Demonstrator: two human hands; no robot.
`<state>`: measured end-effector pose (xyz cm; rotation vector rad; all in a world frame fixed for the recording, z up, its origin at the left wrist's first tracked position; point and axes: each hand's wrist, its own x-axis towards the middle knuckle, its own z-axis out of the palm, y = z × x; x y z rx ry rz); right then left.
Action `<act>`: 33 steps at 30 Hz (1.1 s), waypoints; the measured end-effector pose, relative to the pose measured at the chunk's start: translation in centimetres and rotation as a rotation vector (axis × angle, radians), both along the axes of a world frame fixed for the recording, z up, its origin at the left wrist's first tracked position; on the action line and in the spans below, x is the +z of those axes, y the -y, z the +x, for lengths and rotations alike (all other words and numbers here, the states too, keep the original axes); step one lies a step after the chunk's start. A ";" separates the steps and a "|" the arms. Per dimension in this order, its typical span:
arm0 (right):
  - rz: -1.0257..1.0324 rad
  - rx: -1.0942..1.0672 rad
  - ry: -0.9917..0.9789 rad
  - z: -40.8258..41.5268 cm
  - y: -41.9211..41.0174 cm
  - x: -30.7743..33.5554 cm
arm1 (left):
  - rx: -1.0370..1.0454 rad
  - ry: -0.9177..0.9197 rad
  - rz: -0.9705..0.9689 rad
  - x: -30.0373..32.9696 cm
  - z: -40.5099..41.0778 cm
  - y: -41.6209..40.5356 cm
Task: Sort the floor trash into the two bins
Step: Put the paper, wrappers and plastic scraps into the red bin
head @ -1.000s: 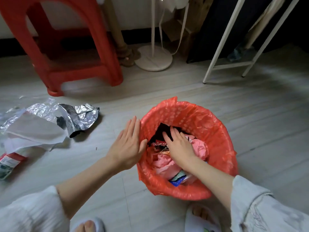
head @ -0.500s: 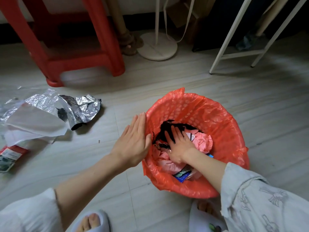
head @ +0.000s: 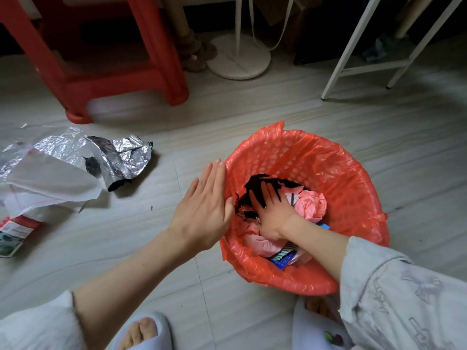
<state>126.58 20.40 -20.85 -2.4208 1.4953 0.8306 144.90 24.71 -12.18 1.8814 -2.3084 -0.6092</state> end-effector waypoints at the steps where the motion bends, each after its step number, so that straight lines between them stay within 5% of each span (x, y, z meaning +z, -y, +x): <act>1: 0.001 -0.001 -0.016 0.1 0.2 0.2 | -0.001 0.010 0.008 0.1 0.0 0.0; 11: 0.151 -0.169 0.053 0.2 -0.6 7.8 | -0.049 0.150 0.048 3.1 0.8 -0.6; 21: 0.099 -0.208 0.167 0.3 -5.5 21.6 | -0.012 0.102 -0.046 13.8 4.2 -5.8; 33: 0.001 0.115 0.388 13.2 -15.1 31.0 | 0.115 0.197 -0.093 24.2 16.6 -18.8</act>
